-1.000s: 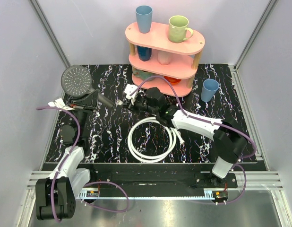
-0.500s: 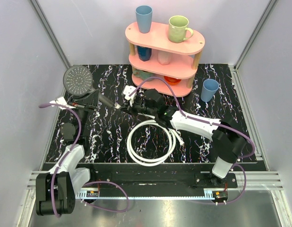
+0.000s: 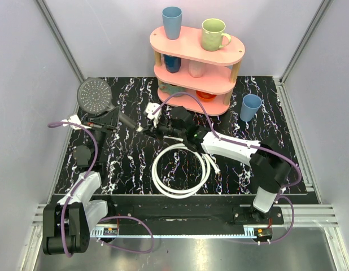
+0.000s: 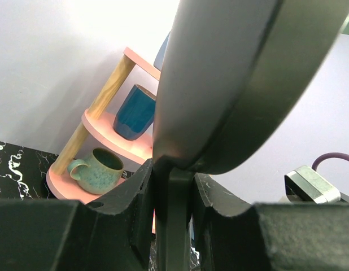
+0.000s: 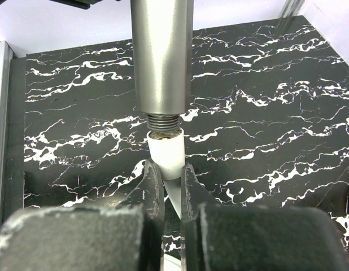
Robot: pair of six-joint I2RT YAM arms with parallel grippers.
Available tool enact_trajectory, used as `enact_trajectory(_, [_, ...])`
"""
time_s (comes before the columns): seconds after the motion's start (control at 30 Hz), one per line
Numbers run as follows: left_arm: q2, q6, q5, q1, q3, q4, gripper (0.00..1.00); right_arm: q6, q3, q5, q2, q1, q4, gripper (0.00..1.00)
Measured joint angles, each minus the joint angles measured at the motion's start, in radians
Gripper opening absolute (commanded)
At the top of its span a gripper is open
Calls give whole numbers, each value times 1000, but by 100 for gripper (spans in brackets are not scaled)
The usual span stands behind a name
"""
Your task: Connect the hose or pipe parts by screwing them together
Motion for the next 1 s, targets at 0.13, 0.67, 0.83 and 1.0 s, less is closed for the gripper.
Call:
enact_trajectory(0.13, [0,0,4,-4,0,-1,0,13,13,-4,15,1,-7,0])
enact_trajectory(0.67, [5,-20,0,-12,-27,25,0,77,21,-22,16,1,-31,0])
enact_trajectory(0.83, [5,-29,4,-12,-40,41,0,105,21,-49,16,-6,-39,0])
enact_trajectory(1.0, [6,-30,39,-12,-39,52,0,133,28,-131,16,-34,-61,0])
